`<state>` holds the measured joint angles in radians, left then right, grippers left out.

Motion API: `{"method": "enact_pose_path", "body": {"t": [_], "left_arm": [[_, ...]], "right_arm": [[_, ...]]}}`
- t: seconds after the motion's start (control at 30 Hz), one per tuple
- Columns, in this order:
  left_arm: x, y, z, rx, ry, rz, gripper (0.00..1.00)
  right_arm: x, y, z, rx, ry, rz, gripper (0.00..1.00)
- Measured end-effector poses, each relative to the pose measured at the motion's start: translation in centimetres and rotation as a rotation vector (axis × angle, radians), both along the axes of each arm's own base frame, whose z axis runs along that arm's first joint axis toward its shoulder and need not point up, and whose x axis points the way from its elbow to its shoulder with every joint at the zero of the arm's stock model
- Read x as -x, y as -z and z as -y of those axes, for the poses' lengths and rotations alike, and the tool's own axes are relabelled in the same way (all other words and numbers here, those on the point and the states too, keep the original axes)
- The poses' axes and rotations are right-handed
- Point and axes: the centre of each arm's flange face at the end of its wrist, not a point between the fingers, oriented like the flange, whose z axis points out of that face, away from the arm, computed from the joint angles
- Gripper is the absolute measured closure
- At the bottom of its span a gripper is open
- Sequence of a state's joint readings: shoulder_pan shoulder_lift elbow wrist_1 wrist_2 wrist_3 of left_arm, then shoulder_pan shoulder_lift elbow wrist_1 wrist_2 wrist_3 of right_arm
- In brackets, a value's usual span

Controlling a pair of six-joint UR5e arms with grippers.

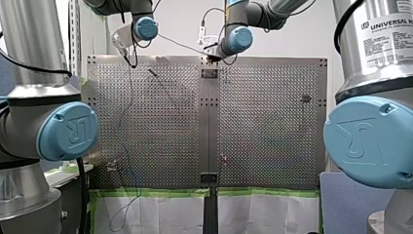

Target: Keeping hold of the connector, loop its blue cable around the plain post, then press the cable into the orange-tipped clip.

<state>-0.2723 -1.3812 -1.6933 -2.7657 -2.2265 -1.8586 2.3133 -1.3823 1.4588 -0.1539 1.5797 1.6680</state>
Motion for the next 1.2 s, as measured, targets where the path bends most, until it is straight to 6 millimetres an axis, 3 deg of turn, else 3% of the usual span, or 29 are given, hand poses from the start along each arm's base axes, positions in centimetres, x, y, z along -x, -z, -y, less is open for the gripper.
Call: {"method": "enact_pose_path", "body": {"t": [0.27,0.57,0.97,1.2], "left_arm": [[-3.7,-0.4,-1.8,-0.042,-0.004,-0.053,1.00],[-8.5,1.0,-4.6,-0.077,-0.004,-0.150,1.00],[-13.3,7.1,-8.7,-0.099,0.003,-0.340,1.00],[-15.7,10.9,-9.2,-0.108,0.044,-0.415,1.00]], "right_arm": [[-1.8,0.5,2.4,0.006,-0.008,0.007,1.00],[-3.6,0.1,4.5,0.025,-0.016,0.023,1.00],[-5.2,2.2,6.5,0.040,-0.025,0.034,1.00],[-5.4,2.1,7.2,0.054,-0.022,0.046,1.00]]}}
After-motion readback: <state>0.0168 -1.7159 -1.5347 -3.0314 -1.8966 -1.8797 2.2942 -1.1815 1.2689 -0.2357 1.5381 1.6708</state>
